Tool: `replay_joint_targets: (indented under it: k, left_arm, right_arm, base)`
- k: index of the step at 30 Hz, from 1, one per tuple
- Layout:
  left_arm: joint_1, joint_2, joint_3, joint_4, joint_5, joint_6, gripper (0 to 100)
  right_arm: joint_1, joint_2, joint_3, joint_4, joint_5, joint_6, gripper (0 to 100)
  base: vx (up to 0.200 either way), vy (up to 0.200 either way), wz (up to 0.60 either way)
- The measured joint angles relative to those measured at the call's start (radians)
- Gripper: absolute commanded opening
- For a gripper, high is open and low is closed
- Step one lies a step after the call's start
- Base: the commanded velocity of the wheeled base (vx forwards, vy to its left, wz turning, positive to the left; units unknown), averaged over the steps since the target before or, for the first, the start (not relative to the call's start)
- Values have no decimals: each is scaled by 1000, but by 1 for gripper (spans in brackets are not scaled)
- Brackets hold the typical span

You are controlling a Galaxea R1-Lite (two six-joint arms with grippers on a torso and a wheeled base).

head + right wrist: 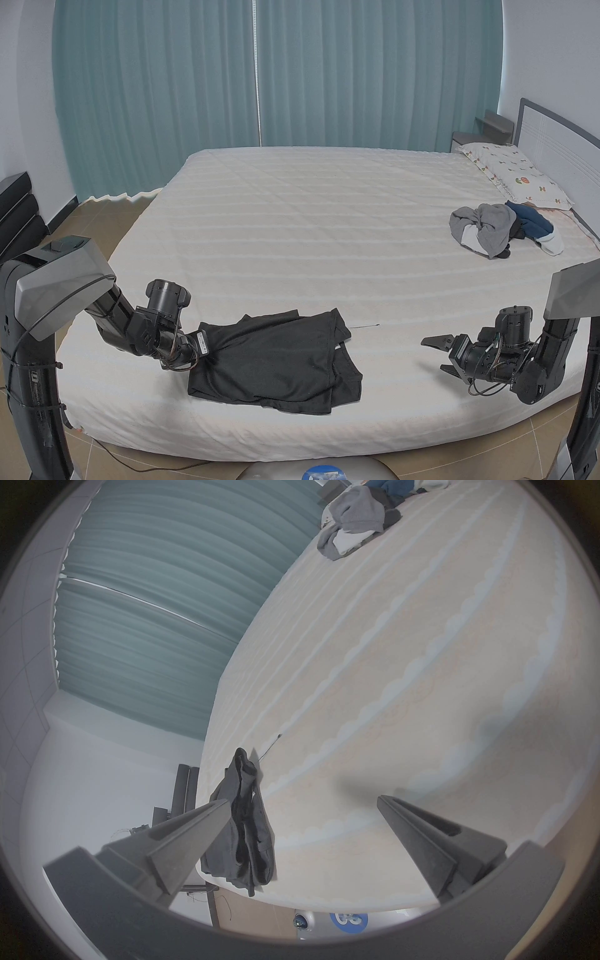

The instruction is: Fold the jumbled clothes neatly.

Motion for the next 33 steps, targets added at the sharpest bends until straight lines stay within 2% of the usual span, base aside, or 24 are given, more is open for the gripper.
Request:
replay_joint_targets:
  k: [8,9,24,29,33]
  left_arm:
    - [-19,-2,-4,30,17,-1,0]
    - [-20,-3,-3,31,19,-1,100]
    - [-10,-42,-17,35,20,-31,100]
    - [3,-40,-63,6,12,-129,100]
    - [17,-14,-115,-9,3,-153,100]
  right_arm:
    - [0,0,0,-1,0,0,100]
    - [0,0,-1,-1,0,0,100]
    - [-1,4,-2,-2,-1,0,100]
    - [-1,6,-3,-2,-1,0,100]
    - [-1,6,-4,-3,-1,0,100]
  base:
    - [0,0,0]
    - [0,0,0]
    - [0,0,0]
    - [0,0,0]
    - [0,0,0]
